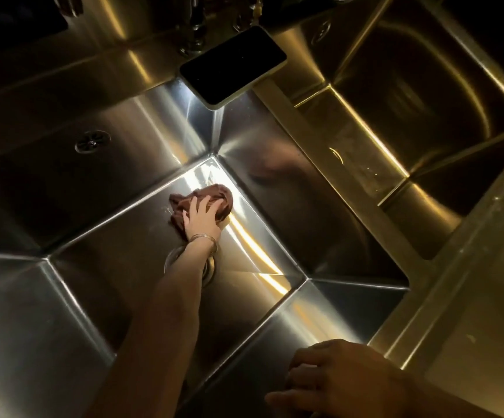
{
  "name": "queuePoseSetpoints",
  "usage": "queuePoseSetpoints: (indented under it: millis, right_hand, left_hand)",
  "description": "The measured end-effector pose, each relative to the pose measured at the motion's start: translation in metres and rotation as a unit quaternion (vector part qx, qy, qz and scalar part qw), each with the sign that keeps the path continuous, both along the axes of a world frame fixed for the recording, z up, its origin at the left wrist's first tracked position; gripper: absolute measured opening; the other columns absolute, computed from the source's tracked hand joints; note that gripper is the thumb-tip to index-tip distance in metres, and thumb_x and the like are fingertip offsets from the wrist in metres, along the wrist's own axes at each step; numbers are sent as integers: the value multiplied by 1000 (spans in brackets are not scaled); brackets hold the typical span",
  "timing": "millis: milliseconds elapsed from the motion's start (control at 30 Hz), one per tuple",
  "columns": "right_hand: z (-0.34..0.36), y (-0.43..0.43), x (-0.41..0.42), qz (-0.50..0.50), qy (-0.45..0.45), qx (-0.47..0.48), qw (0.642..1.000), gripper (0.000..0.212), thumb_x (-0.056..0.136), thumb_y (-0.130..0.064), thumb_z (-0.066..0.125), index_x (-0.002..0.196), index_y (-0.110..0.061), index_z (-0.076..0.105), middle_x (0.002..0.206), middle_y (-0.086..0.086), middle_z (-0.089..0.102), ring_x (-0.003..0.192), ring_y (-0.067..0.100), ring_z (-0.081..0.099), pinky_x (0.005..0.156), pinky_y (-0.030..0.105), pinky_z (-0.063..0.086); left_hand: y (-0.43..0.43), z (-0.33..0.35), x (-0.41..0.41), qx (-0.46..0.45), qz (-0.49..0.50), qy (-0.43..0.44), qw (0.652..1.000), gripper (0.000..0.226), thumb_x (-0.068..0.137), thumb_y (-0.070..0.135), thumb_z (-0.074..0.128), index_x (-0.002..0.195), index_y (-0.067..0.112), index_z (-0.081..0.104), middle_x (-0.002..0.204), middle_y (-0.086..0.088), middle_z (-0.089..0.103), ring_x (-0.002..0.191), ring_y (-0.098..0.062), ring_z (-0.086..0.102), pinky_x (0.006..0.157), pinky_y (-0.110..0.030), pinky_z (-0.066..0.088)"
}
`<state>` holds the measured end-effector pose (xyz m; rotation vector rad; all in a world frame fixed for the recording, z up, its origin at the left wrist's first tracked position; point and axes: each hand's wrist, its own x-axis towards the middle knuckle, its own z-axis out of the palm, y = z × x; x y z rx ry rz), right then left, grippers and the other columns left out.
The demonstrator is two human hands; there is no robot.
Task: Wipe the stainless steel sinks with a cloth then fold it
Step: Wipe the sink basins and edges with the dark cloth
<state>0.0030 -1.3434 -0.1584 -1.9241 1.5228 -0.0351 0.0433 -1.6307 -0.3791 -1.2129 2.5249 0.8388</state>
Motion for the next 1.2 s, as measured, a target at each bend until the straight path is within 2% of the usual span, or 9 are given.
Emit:
queuePoseSetpoints:
  millis: [67, 167, 400, 533, 733, 867, 1000, 1067, 1200]
  right_hand:
    - [3, 0, 0, 46, 44, 11, 998, 22, 95, -50, 40, 114, -52, 51, 91, -28, 58, 85, -8, 54, 69, 4, 41]
    - [8, -6, -7, 111, 9, 31, 993, 43, 96, -49, 40, 137, -34, 37, 109, -14, 59, 101, 1, 51, 77, 16, 46]
    - [22, -12, -2, 108, -14, 54, 993, 52, 93, -55, 35, 138, -29, 41, 110, -6, 61, 101, 11, 52, 75, 24, 46]
    - [22, -13, -3, 113, -10, 32, 993, 53, 93, -55, 35, 138, -28, 41, 109, -4, 62, 100, 12, 53, 74, 25, 49]
    - [20, -10, -2, 118, -3, 14, 993, 53, 92, -54, 35, 136, -26, 46, 107, -2, 64, 98, 12, 54, 71, 23, 45]
    - [19, -9, -2, 98, -15, 10, 995, 51, 91, -51, 43, 133, -23, 50, 106, 2, 64, 98, 16, 55, 67, 27, 47]
    - [21, -9, 0, 95, -15, -7, 995, 50, 91, -50, 39, 128, -19, 54, 104, 4, 65, 95, 18, 57, 71, 31, 49]
    - [22, -7, 1, 90, -6, -17, 996, 47, 92, -46, 43, 126, -17, 56, 103, 5, 65, 95, 20, 57, 73, 32, 50]
    - [36, 12, -5, 68, 4, -82, 994, 36, 95, -33, 50, 126, -16, 57, 109, 4, 64, 101, 17, 57, 87, 34, 49]
  left_hand:
    - [12, -6, -4, -22, -137, 15, 990, 60, 87, 18, 56, 139, 38, 34, 151, 5, 22, 142, -24, 6, 114, -50, 9]
    - [44, -14, 0, -41, -307, 3, 951, 62, 90, 11, 50, 141, 39, 30, 154, 6, 18, 143, -24, 4, 115, -49, 8]
    - [144, -10, 70, 0, -525, -25, 851, 56, 94, 19, 45, 144, 35, 25, 156, 4, 13, 144, -26, -1, 115, -50, 1]
    - [125, -10, 78, -30, -589, -35, 807, 64, 93, 12, 47, 146, 33, 19, 157, 2, 7, 144, -28, -4, 115, -49, 3]
    - [145, -6, 27, 35, -275, -17, 961, 57, 94, 11, 45, 143, 36, 28, 155, 6, 16, 144, -24, 1, 116, -46, 6]
    - [187, 0, 32, 184, -292, 14, 938, 55, 92, 12, 48, 144, 26, 32, 151, -2, 29, 140, -24, 19, 117, -38, 12]
    - [178, 25, 65, 421, -146, 38, 895, 38, 91, 15, 55, 130, 15, 50, 128, -8, 56, 119, -16, 51, 108, -35, 35]
    - [166, 43, 82, 457, -136, 41, 878, 51, 88, 12, 59, 137, 15, 43, 135, -6, 51, 123, -13, 48, 104, -23, 36]
    - [149, 111, 95, 490, -105, 60, 863, 69, 75, 32, 64, 137, 16, 39, 135, -8, 50, 123, -17, 47, 107, -31, 37]
